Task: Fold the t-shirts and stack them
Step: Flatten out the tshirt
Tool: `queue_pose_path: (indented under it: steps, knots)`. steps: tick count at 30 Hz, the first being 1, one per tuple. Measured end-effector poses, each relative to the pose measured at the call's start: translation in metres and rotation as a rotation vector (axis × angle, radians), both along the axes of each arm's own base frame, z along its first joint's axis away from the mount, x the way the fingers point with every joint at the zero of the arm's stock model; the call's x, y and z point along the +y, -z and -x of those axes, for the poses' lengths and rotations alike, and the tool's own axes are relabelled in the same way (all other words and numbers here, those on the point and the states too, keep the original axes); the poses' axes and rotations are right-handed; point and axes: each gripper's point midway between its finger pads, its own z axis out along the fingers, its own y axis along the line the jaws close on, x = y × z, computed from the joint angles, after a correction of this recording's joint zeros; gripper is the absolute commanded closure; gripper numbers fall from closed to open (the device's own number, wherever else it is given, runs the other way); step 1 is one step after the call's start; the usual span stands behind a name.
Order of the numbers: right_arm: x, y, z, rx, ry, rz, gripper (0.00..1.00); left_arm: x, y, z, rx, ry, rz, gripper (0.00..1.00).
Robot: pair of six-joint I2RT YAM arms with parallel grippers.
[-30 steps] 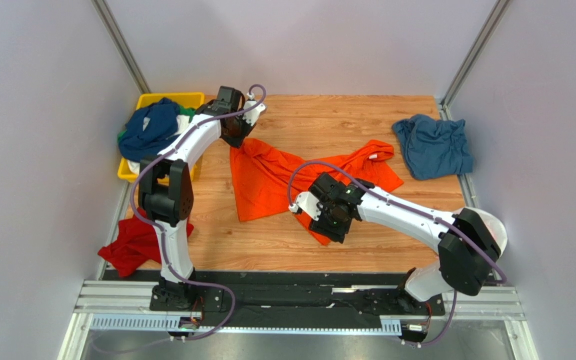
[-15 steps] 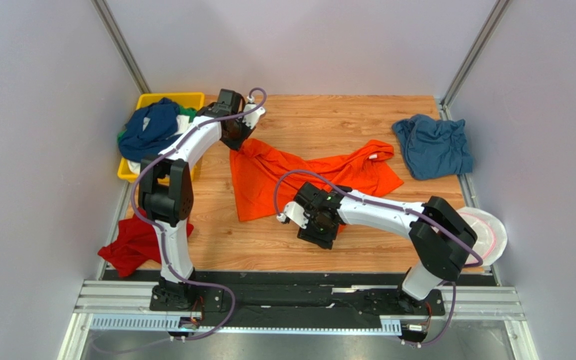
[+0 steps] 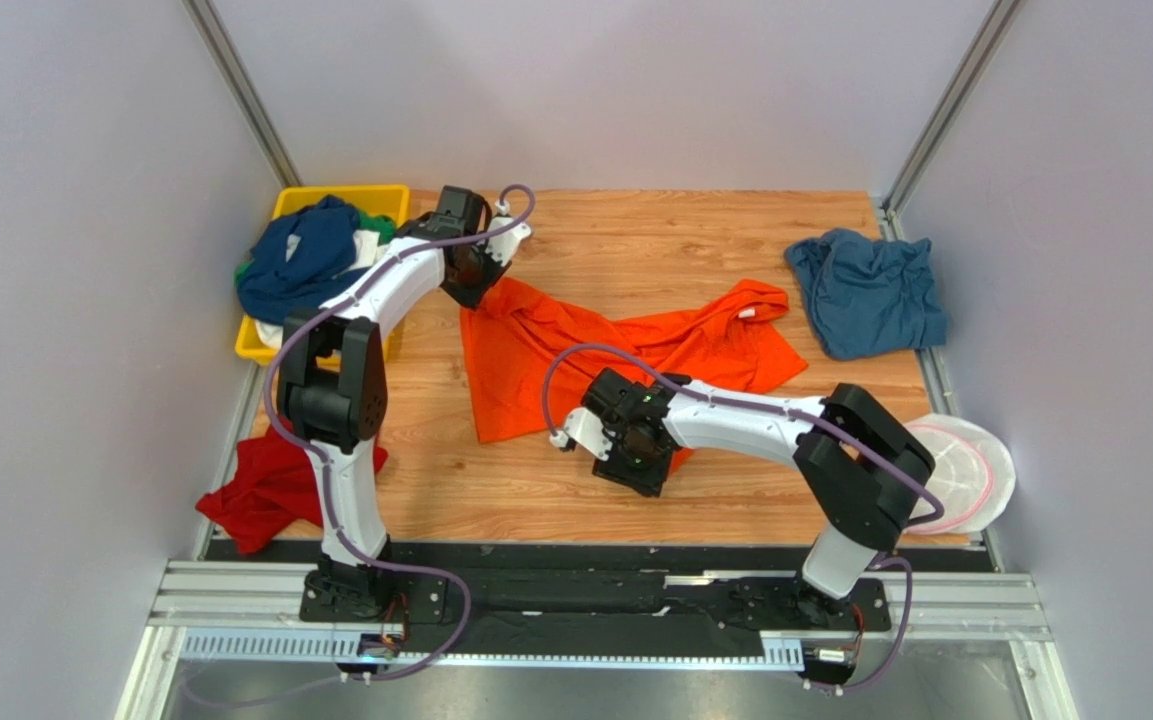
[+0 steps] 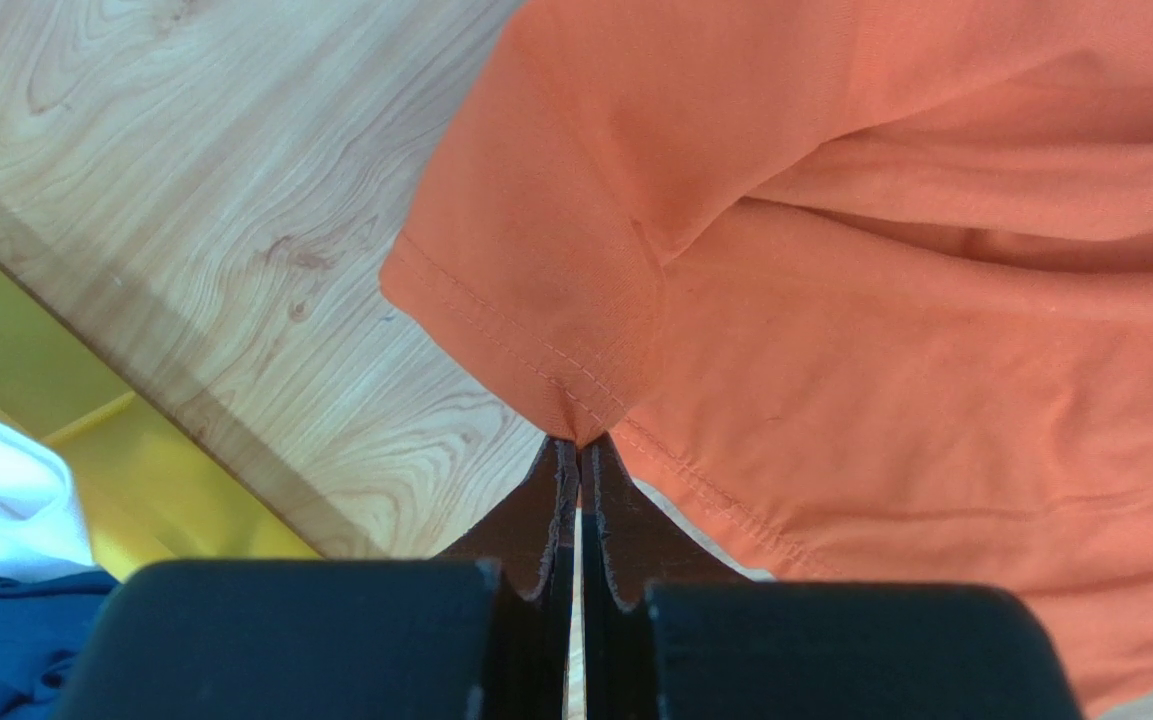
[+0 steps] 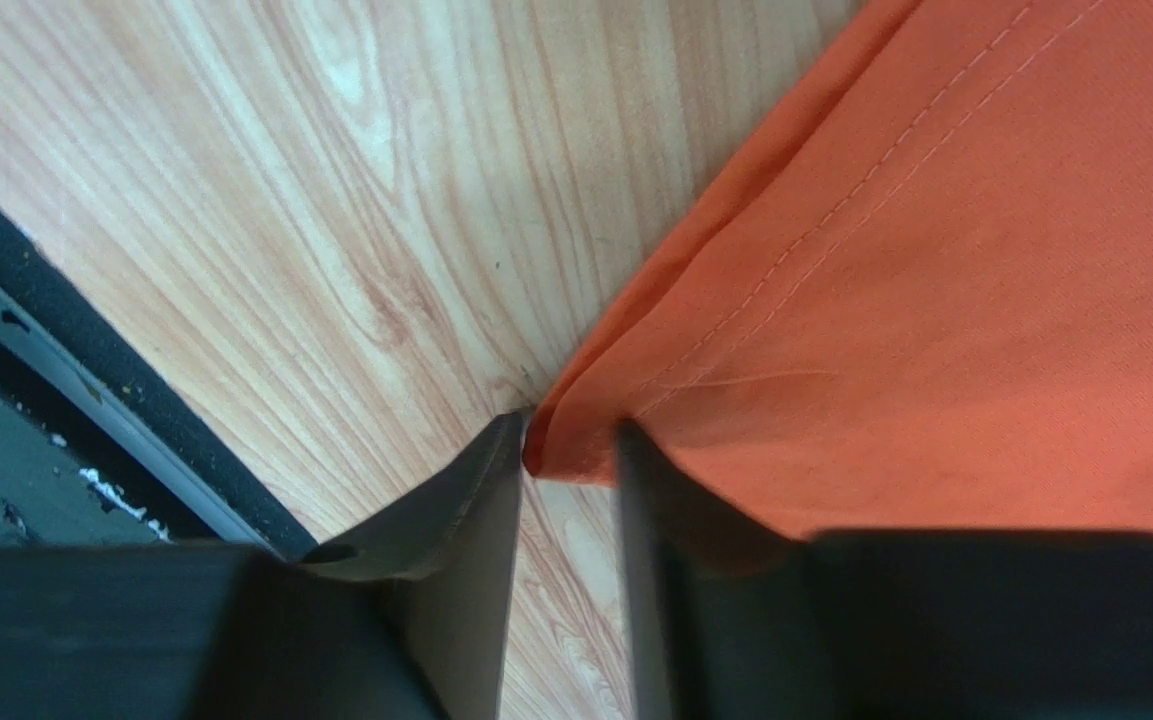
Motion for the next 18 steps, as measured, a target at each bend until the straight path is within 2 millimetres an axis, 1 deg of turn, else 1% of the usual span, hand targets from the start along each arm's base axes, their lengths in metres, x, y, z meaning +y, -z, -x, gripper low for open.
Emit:
queue_pose_path:
  steps: [1, 2, 4, 7, 9, 11, 13, 15, 16, 18]
  knots:
    - [0.000, 0.001, 0.000, 0.000, -0.002, 0.002, 0.89, 0.000, 0.001, 0.000, 0.001, 0.000, -0.001, 1.00]
    - [0.000, 0.002, 0.000, 0.002, 0.001, 0.004, 0.94, 0.000, 0.001, 0.001, 0.002, 0.001, -0.001, 1.00]
    - [0.001, 0.002, -0.001, -0.001, -0.001, 0.004, 1.00, 0.000, 0.003, 0.001, 0.002, 0.001, -0.001, 1.00]
    - [0.000, 0.002, -0.002, -0.010, 0.000, 0.010, 1.00, 0.001, 0.006, 0.003, 0.009, 0.001, -0.003, 1.00]
    - [-0.002, 0.000, -0.008, -0.039, 0.004, 0.024, 1.00, 0.001, 0.006, 0.005, 0.012, 0.001, -0.003, 1.00]
    - [-0.004, -0.003, -0.014, -0.072, 0.011, 0.038, 1.00, 0.002, 0.002, 0.009, 0.011, 0.001, -0.002, 1.00]
    - [-0.008, -0.011, -0.024, -0.130, 0.025, 0.048, 1.00, 0.002, -0.008, 0.012, -0.001, 0.000, 0.009, 1.00]
    - [-0.013, -0.030, -0.039, -0.209, 0.055, 0.048, 1.00, 0.000, -0.027, 0.015, -0.029, 0.001, 0.034, 1.00]
    - [-0.015, -0.041, -0.049, -0.249, 0.078, 0.036, 1.00, -0.002, -0.040, 0.018, -0.049, 0.002, 0.053, 1.00]
    - [-0.023, -0.073, -0.078, -0.334, 0.161, -0.004, 1.00, -0.005, -0.073, 0.025, -0.103, 0.010, 0.098, 1.00]
